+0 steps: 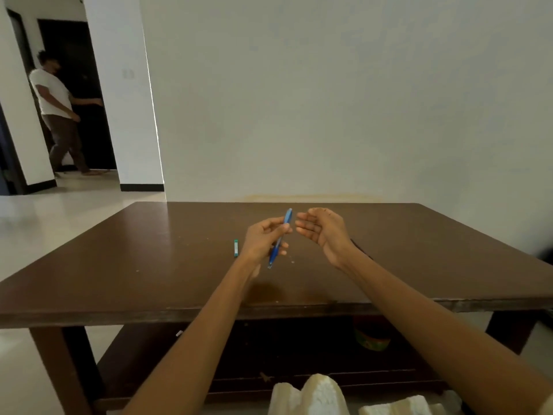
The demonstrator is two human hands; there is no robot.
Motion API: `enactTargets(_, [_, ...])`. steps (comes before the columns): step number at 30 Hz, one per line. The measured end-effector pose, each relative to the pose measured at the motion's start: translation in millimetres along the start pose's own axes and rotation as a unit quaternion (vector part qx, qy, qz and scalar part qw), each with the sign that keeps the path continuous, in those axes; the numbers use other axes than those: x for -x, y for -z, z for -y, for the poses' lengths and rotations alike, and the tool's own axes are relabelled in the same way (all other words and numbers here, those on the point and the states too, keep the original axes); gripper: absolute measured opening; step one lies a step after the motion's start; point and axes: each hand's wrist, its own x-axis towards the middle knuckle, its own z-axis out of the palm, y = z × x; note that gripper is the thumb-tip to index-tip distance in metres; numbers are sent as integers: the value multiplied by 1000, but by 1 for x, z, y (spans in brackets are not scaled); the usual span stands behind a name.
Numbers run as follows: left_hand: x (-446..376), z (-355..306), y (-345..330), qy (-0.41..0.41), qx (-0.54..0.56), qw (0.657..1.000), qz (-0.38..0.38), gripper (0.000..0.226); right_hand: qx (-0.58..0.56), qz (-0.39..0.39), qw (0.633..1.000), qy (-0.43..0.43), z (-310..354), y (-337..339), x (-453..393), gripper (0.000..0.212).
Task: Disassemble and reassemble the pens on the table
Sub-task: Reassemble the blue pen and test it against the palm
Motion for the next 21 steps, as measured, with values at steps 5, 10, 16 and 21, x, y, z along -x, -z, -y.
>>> enactTargets(5, [2,-2,9,-89,-11,994,-63,23,-6,43,998,52,9,-32,-4,8])
enactTargets(10, [-2,2,14,-131,-9,986,-105,21,23,58,996,64,5,-37,-7,7])
enactTargets(16, [-6,14,13,-140,18,983,-117,22,55,84,993,67,-5,-32,-12,9])
enactTargets(21, [-8,21,9,-137,23,984,-110,25,82,85,991,67,-9,-28,-14,8])
